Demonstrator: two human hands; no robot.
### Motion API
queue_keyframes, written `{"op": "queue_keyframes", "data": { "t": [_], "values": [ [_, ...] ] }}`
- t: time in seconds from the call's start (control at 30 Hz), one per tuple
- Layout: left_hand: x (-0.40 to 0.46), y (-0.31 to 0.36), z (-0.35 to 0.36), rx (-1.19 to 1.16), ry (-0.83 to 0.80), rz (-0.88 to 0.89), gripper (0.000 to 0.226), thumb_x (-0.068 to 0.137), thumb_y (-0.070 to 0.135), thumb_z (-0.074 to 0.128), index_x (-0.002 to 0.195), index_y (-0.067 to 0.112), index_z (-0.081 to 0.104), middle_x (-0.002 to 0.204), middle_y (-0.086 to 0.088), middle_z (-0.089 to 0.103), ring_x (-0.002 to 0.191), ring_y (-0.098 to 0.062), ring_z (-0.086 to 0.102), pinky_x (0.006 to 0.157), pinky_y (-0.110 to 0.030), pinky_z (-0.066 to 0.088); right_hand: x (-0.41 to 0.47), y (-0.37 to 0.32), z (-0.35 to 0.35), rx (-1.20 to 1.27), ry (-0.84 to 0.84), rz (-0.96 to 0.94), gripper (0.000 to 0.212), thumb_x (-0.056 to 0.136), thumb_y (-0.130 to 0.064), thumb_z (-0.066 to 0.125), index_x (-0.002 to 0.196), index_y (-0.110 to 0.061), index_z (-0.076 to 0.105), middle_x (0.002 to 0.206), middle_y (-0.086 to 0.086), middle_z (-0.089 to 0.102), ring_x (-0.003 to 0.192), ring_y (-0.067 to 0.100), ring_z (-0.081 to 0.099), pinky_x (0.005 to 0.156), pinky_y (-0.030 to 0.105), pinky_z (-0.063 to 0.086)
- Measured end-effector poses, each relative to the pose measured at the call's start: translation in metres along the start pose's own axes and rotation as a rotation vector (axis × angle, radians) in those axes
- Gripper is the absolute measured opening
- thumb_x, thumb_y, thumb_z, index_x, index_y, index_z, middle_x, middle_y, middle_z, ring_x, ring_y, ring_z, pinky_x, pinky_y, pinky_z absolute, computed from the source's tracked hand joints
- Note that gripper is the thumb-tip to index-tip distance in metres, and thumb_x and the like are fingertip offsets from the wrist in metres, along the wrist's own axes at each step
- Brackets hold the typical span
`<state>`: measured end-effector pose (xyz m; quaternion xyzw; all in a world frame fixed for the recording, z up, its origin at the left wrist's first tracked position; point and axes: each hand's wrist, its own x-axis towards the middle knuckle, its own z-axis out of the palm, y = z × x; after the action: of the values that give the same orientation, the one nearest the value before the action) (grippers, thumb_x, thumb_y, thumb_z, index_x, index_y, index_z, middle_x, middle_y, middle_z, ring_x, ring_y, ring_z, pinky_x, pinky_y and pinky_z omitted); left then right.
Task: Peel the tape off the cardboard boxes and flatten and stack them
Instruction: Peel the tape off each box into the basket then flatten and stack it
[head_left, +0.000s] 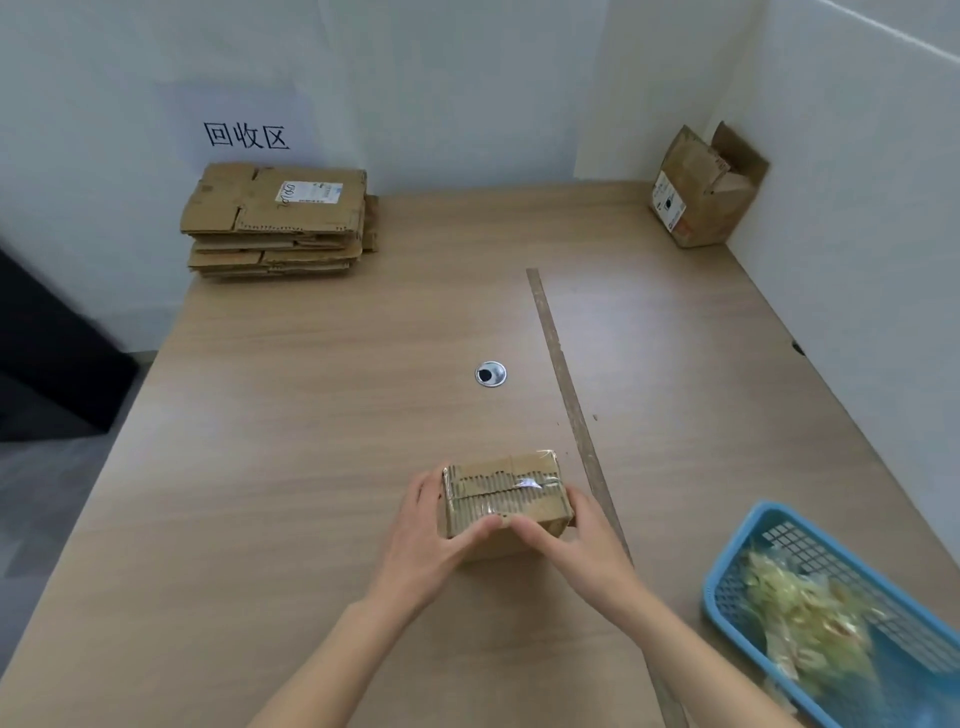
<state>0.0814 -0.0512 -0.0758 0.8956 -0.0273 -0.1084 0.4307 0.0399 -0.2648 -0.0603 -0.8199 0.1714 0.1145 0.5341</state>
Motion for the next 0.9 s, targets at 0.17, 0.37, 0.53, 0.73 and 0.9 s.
{"op": "queue_keyframes", "data": {
  "t": [0.17, 0.37, 0.53, 0.73, 0.9],
  "values": [
    [0.009, 0.008, 0.004, -0.107, -0.061, 0.025, 0.095, 0.062, 0.087, 0.068, 0.141, 0.040, 0.047, 0.133, 0.025, 0.053, 0.121, 0.006, 0.052, 0.101, -0.029, 0.046, -0.003, 0.004, -0.006, -0.079, 0.064, 0.005, 0.115, 0.054, -0.098, 0.060, 0.147, -0.033, 0.044, 0.140, -0.018, 0.051, 0.131, 0.005, 0.048, 0.111, 0.038, 0.043],
    [0.031, 0.010, -0.003, 0.437, -0.102, 0.395, 0.085, 0.080, 0.075, 0.062, 0.153, 0.042, 0.035, 0.169, 0.013, 0.009, 0.157, -0.014, 0.000, 0.126, -0.050, 0.010, -0.005, 0.027, -0.014, -0.102, 0.071, -0.064, 0.075, 0.079, -0.062, 0.076, 0.145, -0.037, 0.049, 0.136, -0.024, 0.057, 0.122, -0.003, 0.052, 0.103, 0.036, 0.050],
    [0.030, 0.023, 0.023, 0.483, -0.203, 0.469, 0.087, 0.084, 0.076, 0.055, 0.154, 0.029, 0.035, 0.165, 0.010, 0.026, 0.156, -0.010, 0.010, 0.128, -0.041, -0.001, -0.008, 0.038, -0.017, -0.088, 0.037, -0.076, 0.051, 0.086, -0.045, 0.078, 0.133, -0.036, 0.062, 0.123, -0.025, 0.067, 0.115, -0.004, 0.060, 0.099, 0.032, 0.053],
    [0.018, 0.016, 0.042, 0.308, -0.143, 0.422, 0.078, 0.086, 0.062, 0.068, 0.153, 0.031, 0.042, 0.157, 0.012, 0.038, 0.152, -0.010, 0.020, 0.127, -0.042, 0.010, -0.011, 0.061, -0.026, -0.123, 0.218, -0.041, 0.011, 0.088, -0.022, 0.079, 0.097, -0.028, 0.078, 0.084, -0.019, 0.075, 0.082, -0.006, 0.069, 0.081, 0.029, 0.060],
    [0.022, 0.017, 0.040, 0.309, -0.147, 0.409, 0.078, 0.083, 0.064, 0.070, 0.151, 0.034, 0.045, 0.153, 0.013, 0.043, 0.149, -0.010, 0.027, 0.125, -0.049, 0.016, -0.018, 0.061, -0.023, -0.185, 0.189, -0.027, 0.005, 0.093, -0.026, 0.073, 0.088, -0.026, 0.074, 0.076, -0.013, 0.071, 0.076, 0.001, 0.067, 0.072, 0.024, 0.056]
  ]
}}
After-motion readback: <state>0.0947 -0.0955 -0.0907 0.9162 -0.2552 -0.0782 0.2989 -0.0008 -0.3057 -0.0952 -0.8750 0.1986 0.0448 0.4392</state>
